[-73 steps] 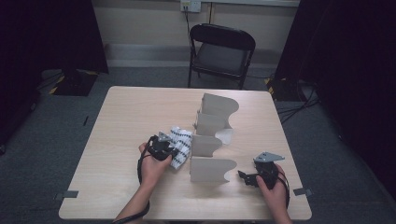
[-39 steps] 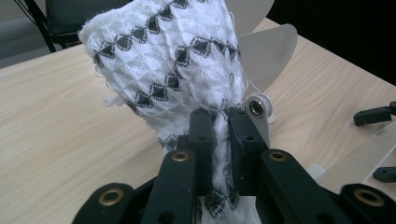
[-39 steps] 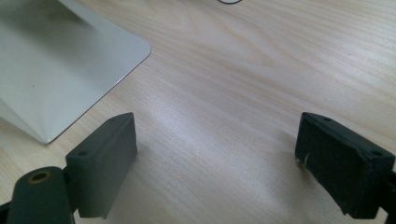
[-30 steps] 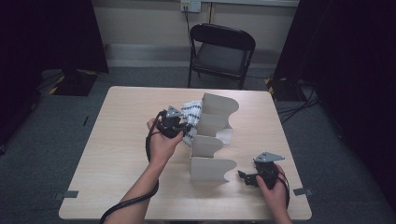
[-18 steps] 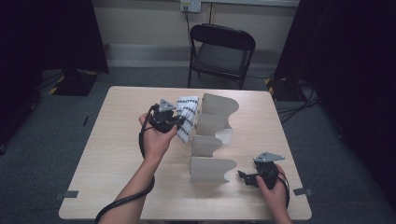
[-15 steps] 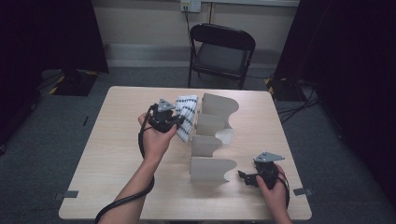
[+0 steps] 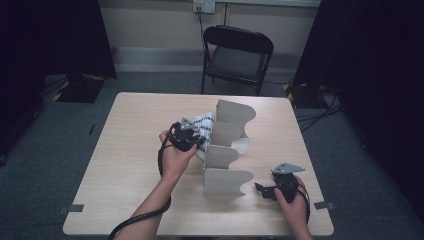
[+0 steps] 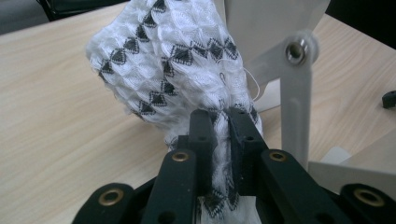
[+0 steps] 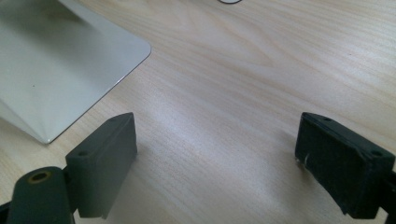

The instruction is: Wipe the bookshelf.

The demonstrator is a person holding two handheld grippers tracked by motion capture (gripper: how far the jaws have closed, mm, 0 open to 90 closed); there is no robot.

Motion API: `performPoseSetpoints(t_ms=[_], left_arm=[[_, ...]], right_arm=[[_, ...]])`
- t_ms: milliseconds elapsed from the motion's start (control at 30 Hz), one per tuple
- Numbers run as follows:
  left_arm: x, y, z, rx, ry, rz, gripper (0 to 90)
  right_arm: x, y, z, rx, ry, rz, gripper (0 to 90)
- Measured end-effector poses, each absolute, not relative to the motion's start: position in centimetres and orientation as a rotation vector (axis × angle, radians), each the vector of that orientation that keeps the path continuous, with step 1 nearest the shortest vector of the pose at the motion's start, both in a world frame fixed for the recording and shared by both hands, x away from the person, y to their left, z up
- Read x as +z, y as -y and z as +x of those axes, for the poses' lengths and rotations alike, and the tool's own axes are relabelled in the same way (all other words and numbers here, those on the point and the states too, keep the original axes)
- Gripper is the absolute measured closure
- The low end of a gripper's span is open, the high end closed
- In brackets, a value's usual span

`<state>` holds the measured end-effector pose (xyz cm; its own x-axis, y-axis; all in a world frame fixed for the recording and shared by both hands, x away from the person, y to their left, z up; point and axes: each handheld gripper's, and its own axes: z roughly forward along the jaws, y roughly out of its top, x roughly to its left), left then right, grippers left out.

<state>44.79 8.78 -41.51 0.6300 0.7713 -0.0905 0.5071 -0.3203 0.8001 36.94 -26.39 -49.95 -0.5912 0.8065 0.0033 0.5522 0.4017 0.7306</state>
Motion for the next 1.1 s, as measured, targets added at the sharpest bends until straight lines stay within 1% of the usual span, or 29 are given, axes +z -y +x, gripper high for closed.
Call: performPoseSetpoints(t_ms=[233, 567, 700, 967, 1033, 1100], left_arm=[[-43.0, -9.0, 44.7, 0.364, -1.02, 2.017, 81.4], [-46.6, -8.7, 44.6, 0.3, -1.063, 2.04, 81.4], [-47.6, -8.5, 44.5, 0.278, -1.053, 2.064, 81.4], [-48.5, -8.5, 44.3, 0.267, -1.059, 2.073, 81.3], [-48.4, -8.8, 44.3, 0.273, -1.054, 2.09, 81.3], [-48.0, -9.0, 44.3, 0.27, -1.071, 2.07, 81.3]], right_arm=[[-50.0, 26.4, 36.9, 1.006, -2.313, 1.175, 12.0], [-50.0, 26.4, 36.9, 1.006, -2.313, 1.175, 12.0], [-50.0, 26.4, 36.9, 1.006, -2.313, 1.175, 12.0], [-50.0, 26.4, 36.9, 1.006, -2.313, 1.174, 12.0], [-50.0, 26.4, 36.9, 1.006, -2.313, 1.175, 12.0], [-50.0, 26.4, 36.9, 1.006, -2.313, 1.175, 12.0]])
